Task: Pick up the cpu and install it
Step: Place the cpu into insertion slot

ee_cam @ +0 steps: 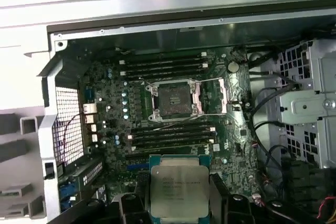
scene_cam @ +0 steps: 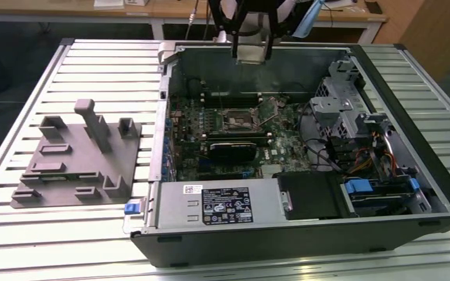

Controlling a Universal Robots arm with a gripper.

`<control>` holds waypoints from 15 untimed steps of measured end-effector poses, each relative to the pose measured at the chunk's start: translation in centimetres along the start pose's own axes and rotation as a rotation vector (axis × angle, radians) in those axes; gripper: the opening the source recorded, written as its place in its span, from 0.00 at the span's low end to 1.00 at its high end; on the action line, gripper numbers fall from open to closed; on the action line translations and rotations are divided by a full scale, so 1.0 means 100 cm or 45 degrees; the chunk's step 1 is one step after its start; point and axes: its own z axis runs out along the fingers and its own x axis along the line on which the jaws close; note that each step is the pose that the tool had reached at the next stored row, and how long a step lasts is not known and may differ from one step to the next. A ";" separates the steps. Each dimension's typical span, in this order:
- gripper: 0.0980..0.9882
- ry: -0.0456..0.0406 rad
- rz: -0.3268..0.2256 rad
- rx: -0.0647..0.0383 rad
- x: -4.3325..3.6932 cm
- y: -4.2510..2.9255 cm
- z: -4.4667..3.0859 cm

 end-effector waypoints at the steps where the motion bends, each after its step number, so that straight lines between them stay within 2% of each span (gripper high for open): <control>1: 0.50 0.000 0.023 0.000 0.0000 0.0000 0.0003; 5: 0.50 -0.003 0.116 0.000 0.0000 0.0000 0.0015; 10: 0.50 -0.007 0.282 0.001 0.0000 -0.0001 0.0035; 15: 0.50 -0.009 0.389 0.002 0.0000 -0.0001 0.0052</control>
